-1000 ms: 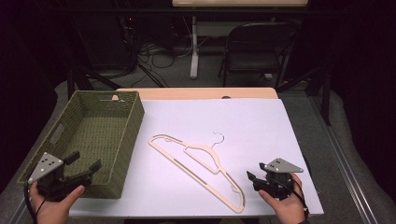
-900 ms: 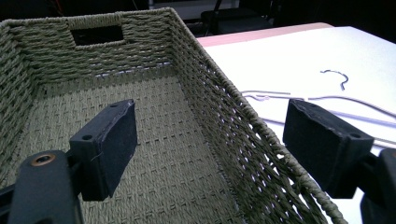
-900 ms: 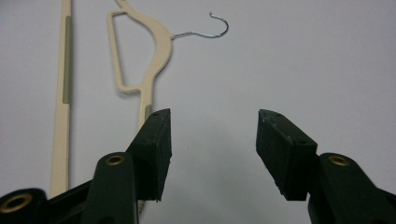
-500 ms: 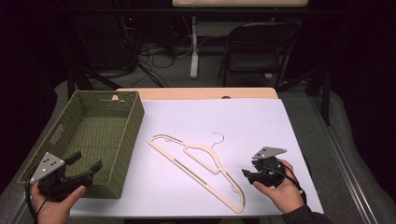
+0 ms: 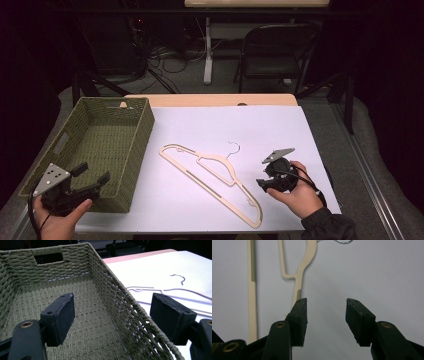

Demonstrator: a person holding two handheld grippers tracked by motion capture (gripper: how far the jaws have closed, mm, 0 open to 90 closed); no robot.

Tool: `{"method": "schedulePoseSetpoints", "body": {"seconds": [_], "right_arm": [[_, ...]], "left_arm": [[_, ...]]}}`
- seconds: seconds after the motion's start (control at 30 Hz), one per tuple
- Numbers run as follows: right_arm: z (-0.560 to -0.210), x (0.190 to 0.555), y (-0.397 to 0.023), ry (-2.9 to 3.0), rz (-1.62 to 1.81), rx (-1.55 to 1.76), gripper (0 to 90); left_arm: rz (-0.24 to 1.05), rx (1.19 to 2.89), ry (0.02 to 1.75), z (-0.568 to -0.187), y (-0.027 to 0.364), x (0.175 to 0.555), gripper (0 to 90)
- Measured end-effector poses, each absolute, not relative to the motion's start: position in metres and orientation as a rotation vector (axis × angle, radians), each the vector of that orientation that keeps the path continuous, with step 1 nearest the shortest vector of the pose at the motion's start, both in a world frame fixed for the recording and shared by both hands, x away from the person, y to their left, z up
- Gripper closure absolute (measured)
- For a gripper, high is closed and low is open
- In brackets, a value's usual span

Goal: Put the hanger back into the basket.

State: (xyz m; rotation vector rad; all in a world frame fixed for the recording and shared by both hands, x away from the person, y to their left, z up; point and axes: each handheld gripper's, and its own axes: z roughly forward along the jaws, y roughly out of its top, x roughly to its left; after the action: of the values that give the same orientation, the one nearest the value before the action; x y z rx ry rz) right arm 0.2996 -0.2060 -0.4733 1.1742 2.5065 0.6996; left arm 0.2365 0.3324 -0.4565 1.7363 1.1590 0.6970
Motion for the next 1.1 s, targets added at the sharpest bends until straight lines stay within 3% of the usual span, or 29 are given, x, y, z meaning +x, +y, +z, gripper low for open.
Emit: {"method": "schedulePoseSetpoints", "body": {"seconds": [0.57, 0.77, 0.9, 1.1], "right_arm": [[-0.489, 0.319, -0.176, 2.660, 0.564, 1.206, 65.9], [-0.496, 0.324, -0.167, 2.698, 0.514, 1.197, 65.1], [-0.502, 0.328, -0.159, 2.735, 0.462, 1.188, 59.4], [-0.510, 0.330, -0.154, 2.747, 0.448, 1.242, 62.0]], "left_arm": [[0.692, 1.739, 1.154, -0.458, 0.332, 0.237, 22.2], [0.689, 1.740, 1.155, -0.458, 0.332, 0.237, 22.5], [0.687, 1.739, 1.156, -0.459, 0.332, 0.237, 22.6], [0.689, 1.736, 1.159, -0.459, 0.333, 0.237, 22.8]]}}
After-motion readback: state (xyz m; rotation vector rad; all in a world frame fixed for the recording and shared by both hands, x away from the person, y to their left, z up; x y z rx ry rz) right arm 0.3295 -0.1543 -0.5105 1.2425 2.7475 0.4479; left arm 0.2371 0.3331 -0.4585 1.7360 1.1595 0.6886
